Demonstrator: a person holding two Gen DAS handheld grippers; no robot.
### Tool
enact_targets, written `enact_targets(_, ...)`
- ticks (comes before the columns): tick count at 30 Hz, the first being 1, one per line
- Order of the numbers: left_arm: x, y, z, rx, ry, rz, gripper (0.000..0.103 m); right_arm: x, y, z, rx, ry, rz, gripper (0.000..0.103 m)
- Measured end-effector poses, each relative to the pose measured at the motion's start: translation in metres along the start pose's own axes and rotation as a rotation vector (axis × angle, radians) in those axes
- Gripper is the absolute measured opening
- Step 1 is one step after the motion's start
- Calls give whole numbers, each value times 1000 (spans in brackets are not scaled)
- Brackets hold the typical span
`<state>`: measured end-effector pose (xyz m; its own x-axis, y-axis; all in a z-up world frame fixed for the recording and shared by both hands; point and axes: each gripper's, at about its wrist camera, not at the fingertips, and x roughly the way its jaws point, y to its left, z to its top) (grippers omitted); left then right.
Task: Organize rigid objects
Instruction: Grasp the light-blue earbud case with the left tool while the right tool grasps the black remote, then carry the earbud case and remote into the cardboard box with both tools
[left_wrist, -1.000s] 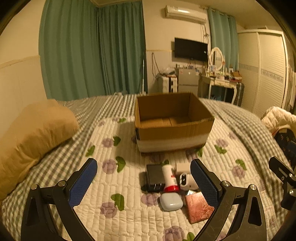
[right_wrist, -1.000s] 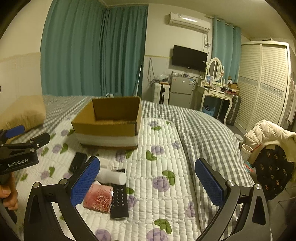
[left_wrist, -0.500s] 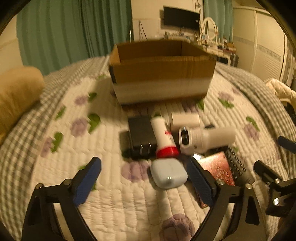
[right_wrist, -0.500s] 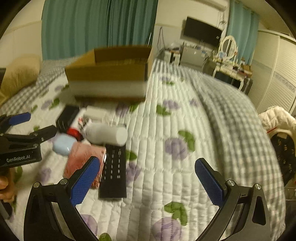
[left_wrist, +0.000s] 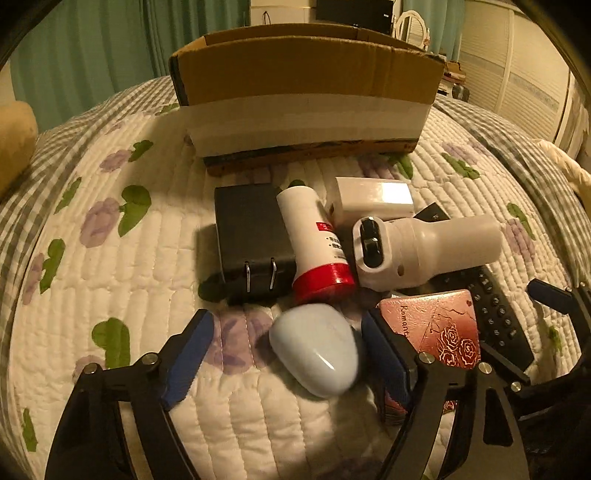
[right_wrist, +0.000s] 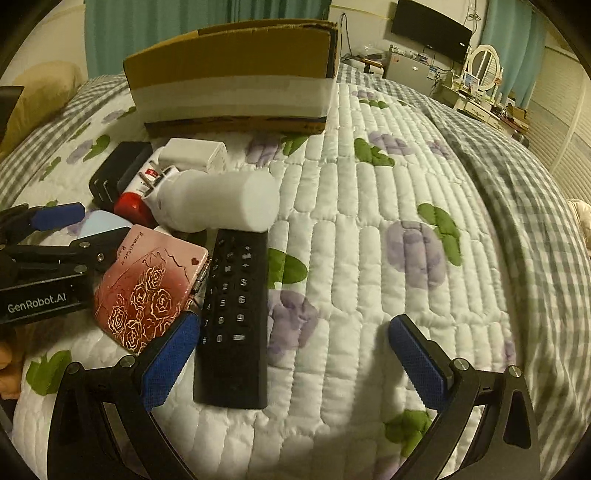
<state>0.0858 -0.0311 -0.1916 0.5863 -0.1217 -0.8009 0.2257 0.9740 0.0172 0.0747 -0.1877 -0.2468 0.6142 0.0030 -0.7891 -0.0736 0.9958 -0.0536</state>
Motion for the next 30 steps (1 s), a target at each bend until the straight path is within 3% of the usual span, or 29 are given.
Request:
enact_targets(1,1,-1,0,11,-2,4,76,2,0,1,2,1,2,103)
enact_targets(5,-3,-6,-6,50,-10,-10,41,5,3,8,-8,-13,22,99)
enact_targets(6,-4,-5,-6,51,-10,-12,41,5,6,9,-17,-18,29,97)
enact_targets(8,-7,-4,-8,50,-15,-25,41,2,8,8,-29,-27,70,74)
enact_targets(10,-9,-3,-8,51,-16,-28,40,-1,16,7,-45,-31,72,61)
enact_targets(11,-12,-3,-10,54,-18,-31,40,-2,19,6,-60,-29,92,47)
enact_targets(12,-14,-3,-11,55,-22,-34,40,-2,23,6,-62,-24,108,40)
enact_targets(30,-64,13,-19,3,-97,-19,27,-42,8,1,58,-106,104,37)
